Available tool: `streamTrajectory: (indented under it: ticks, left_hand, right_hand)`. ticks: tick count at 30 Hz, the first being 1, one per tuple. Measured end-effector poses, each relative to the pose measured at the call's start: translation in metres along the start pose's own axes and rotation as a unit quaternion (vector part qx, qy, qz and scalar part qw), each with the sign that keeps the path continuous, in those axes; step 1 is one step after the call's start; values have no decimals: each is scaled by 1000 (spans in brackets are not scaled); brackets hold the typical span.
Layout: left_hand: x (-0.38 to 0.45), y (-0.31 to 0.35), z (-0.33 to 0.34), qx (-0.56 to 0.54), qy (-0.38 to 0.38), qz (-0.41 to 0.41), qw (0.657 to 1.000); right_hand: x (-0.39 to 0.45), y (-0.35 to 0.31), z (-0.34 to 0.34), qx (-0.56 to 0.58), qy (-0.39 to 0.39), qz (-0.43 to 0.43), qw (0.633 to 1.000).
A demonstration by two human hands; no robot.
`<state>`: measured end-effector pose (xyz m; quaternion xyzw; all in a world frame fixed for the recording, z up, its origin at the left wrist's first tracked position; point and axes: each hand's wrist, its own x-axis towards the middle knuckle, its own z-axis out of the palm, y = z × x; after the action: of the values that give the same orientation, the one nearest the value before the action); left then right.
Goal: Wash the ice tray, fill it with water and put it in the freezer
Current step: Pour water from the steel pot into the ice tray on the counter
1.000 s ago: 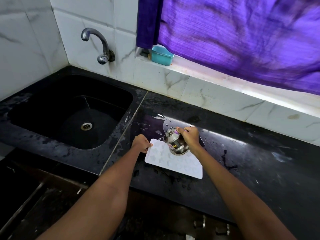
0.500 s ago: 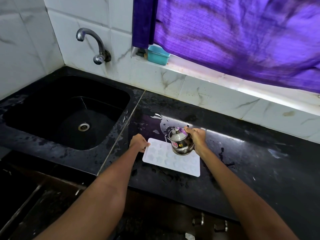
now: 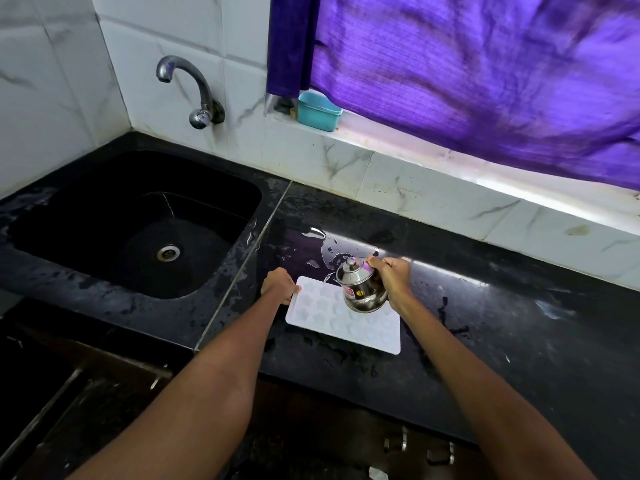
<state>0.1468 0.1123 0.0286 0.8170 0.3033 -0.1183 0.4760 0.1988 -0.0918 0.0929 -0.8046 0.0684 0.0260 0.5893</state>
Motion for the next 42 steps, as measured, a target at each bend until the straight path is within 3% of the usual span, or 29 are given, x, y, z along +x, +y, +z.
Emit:
streamTrajectory:
  ticks: [20, 42]
  left_hand:
    - [3, 3, 4, 53, 20, 0, 998]
    - [8, 3, 10, 84, 45, -6, 995]
  right_hand:
    - [0, 3, -18, 53, 19, 35, 998]
    - [-1, 11, -42, -8, 56, 35, 998]
